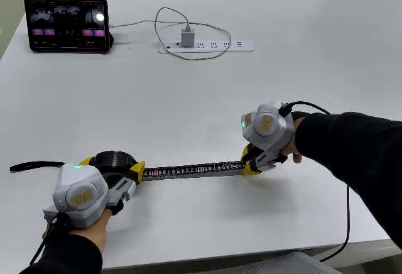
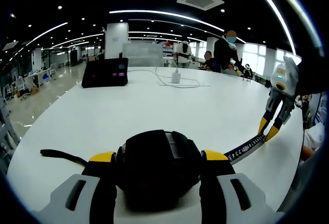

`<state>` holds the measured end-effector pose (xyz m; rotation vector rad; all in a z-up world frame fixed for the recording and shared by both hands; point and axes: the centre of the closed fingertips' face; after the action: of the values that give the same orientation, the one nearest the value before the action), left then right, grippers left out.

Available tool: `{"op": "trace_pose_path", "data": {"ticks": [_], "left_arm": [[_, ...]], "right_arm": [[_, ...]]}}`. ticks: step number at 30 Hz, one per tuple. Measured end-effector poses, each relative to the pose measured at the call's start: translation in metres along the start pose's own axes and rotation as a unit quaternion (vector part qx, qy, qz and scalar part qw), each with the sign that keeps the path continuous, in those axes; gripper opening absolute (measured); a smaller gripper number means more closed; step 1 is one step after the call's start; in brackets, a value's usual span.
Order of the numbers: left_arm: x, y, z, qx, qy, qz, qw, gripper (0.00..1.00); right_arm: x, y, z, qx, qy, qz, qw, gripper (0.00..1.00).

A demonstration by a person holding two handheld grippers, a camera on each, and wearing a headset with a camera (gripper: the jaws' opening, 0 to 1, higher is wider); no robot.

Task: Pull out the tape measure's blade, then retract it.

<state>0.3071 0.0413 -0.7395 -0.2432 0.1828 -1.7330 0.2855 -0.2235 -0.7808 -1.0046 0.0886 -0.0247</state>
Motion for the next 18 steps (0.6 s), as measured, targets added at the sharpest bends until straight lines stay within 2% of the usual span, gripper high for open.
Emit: {"op": "trace_pose_path", "data": {"ticks": [18], "left_arm": [[-0.0008, 0.0000, -0.0013, -0.004, 0.002, -0.003, 1.0000, 0.61]], "right_arm": [[-0.0003, 0.0040, 0.0052, -0.016, 0.001, -0.001, 0.9999, 0.10]]}}
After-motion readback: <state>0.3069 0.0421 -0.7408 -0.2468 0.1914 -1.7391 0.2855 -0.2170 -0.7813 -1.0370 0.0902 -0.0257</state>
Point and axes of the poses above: the centre of the closed fingertips' face, and the gripper's own axes: y roughly forward along the fingers, x roughly to its right, z roughly out of its top, and after that the axes turned 11 degrees about x, right-handed
